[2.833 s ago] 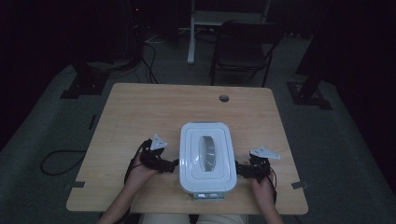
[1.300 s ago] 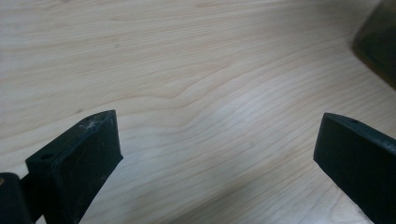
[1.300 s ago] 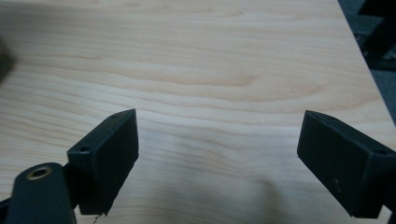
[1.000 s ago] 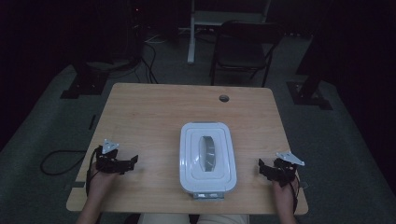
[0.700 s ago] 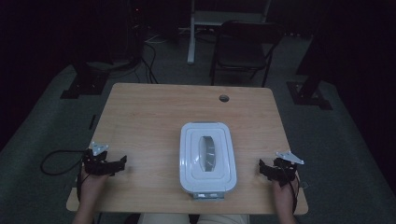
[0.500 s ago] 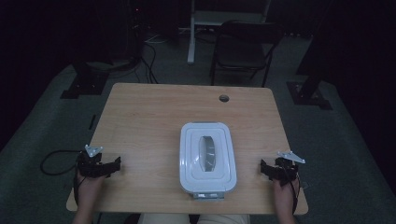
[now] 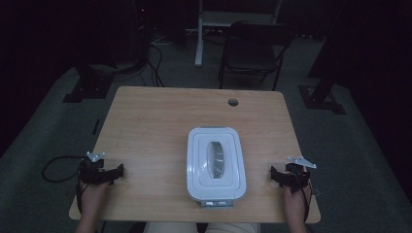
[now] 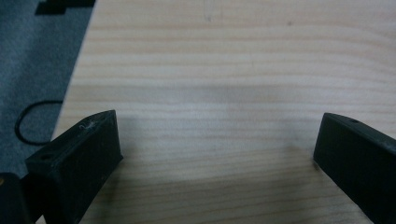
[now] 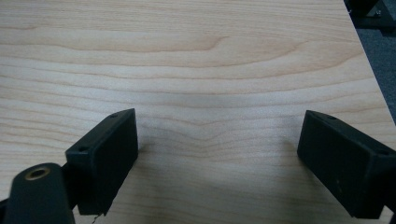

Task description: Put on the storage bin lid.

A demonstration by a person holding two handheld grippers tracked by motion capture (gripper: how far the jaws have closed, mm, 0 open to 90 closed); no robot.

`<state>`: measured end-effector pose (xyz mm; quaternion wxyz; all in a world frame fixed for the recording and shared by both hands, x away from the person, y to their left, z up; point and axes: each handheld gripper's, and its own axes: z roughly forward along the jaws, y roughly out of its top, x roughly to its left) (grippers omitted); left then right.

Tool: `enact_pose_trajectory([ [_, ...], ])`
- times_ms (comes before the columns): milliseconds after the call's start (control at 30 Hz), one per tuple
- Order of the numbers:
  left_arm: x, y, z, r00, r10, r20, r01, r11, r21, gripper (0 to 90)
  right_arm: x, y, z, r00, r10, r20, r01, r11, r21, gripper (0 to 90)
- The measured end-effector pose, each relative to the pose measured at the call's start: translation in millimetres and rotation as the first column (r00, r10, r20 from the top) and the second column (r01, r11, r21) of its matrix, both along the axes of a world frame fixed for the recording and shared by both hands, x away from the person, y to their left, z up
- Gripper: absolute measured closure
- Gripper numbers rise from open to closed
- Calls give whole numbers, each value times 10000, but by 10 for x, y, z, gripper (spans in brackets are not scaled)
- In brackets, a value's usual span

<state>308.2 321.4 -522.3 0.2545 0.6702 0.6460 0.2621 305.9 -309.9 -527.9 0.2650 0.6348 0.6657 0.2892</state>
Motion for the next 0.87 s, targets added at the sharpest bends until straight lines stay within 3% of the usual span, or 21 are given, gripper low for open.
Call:
enact_pose_trajectory([
  [867, 10, -23, -14, 9998, -197, 94, 198, 9997, -125, 16, 1, -2, -1, 10000, -6, -5, 6, 10000, 2, 119],
])
